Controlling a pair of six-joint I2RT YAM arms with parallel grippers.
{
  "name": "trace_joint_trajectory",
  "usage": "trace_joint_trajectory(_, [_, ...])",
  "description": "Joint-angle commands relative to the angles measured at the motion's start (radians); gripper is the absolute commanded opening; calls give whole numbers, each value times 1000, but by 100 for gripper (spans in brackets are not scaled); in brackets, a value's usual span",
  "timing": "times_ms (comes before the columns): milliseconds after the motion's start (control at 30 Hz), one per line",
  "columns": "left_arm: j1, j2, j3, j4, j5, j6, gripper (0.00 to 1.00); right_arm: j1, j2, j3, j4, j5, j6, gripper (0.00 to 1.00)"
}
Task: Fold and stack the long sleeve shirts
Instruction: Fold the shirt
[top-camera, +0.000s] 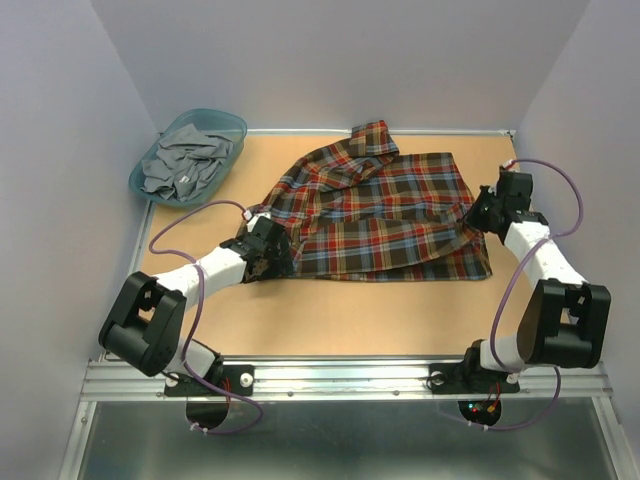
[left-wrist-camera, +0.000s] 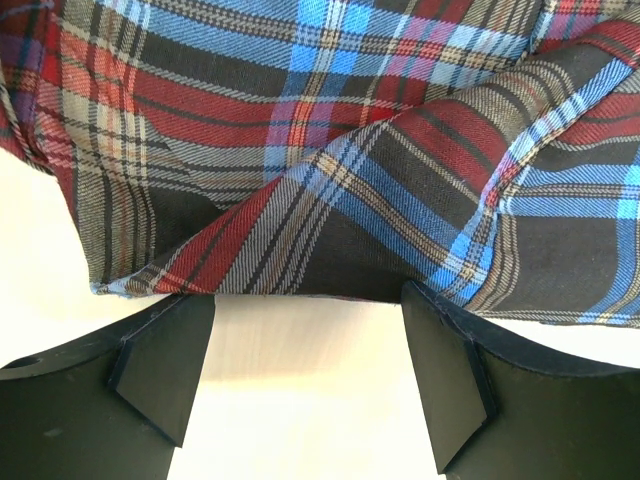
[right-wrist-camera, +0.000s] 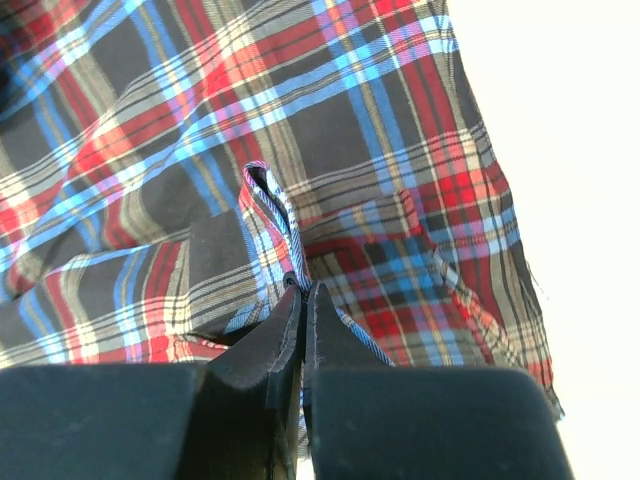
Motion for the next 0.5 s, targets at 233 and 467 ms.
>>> trace_joint_trajectory(233, [8, -46, -23, -11, 0, -35, 87, 6, 102, -29, 158, 112, 5, 35])
trace_joint_trajectory(467, [8, -117, 83, -68, -34, -21, 86, 7, 14, 34, 94, 47, 51, 69])
